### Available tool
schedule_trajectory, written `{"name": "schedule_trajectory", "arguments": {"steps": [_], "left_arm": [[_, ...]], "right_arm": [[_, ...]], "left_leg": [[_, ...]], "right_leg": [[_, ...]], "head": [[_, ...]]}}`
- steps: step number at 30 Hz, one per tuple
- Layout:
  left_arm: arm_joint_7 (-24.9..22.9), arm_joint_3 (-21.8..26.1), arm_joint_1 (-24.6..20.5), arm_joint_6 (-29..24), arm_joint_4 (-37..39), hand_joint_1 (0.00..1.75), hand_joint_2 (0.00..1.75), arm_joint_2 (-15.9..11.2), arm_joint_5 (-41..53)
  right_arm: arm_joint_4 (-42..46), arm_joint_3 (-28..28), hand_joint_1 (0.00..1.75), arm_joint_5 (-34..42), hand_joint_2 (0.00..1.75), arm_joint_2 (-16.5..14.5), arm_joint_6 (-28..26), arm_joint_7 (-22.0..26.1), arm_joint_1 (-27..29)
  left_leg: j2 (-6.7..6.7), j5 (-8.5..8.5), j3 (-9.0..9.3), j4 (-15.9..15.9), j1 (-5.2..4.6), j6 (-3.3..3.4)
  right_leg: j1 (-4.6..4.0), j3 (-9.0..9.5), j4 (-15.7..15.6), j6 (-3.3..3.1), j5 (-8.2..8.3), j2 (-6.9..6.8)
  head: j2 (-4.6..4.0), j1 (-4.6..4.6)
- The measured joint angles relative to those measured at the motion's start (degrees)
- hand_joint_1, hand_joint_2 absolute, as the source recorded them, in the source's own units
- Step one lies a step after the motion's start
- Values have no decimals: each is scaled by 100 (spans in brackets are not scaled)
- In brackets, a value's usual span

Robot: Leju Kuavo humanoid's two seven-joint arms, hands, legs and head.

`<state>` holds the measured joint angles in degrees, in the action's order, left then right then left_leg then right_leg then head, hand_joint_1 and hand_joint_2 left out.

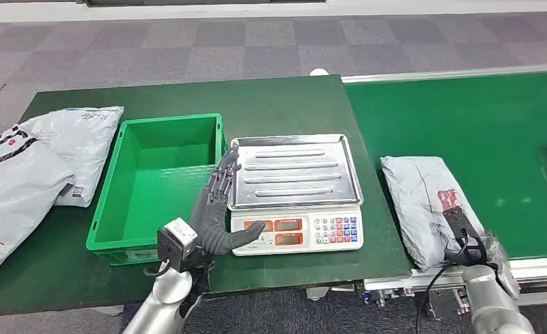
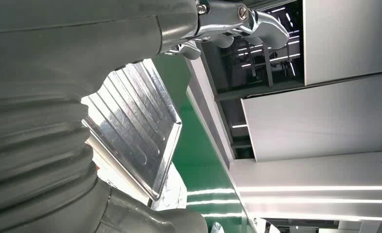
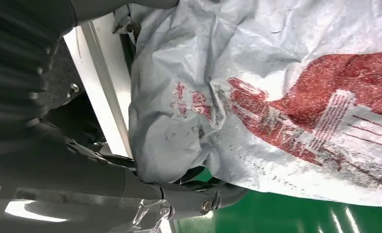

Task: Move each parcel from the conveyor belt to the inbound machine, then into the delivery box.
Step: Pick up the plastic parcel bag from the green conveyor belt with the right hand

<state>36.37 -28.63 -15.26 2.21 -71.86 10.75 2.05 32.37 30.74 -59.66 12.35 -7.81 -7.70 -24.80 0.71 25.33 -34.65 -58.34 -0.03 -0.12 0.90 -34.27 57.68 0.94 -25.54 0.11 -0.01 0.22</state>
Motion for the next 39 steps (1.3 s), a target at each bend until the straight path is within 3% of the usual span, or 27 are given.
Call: {"name": "schedule_trajectory", "arguments": {"steps": [6, 13, 22, 26, 32, 39], "left_arm": [[25, 0, -35, -20, 24, 0, 175, -12, -79], [64, 0, -107, -97, 75, 0, 175, -31, -196], [68, 0, -113, -104, 95, 0, 175, -32, -201], [68, 0, -108, -105, 93, 0, 175, -37, -195], [74, 0, -110, -139, 93, 0, 175, -37, -190], [85, 0, -110, -153, 93, 0, 175, -37, -190]], "right_arm": [[-23, -58, 175, 328, 175, -16, 14, 480, -8], [196, -366, 175, 1271, 175, -52, 13, 1352, 60], [850, -870, 175, 2018, 175, -206, 268, 1471, 308], [1088, -960, 175, 2498, 175, -280, 12, 1850, 381], [2458, -926, 175, 4312, 175, -647, -577, 3312, 757], [3947, -920, 175, 4801, 175, -955, -831, 3607, 1165]], "left_leg": [[-5, -3, -5, 0, -1, 1], [-11, -3, -14, 1, -3, 2], [-25, -3, -27, 3, -2, 2], [-32, -3, -31, 3, -2, 2], [-45, -3, -34, 3, -2, 1], [-49, -1, -36, 4, -2, 0]], "right_leg": [[1, -2, 0, -1, 1, -4], [3, -9, 0, -1, -3, -12], [2, -18, 1, -4, -10, -20], [2, -19, 1, -2, -12, -30], [2, -21, 2, -4, -18, -46], [3, -22, 2, -5, -27, -51]], "head": [[1, 1], [0, 0], [0, 0], [0, 1], [0, 0], [0, 0]]}}
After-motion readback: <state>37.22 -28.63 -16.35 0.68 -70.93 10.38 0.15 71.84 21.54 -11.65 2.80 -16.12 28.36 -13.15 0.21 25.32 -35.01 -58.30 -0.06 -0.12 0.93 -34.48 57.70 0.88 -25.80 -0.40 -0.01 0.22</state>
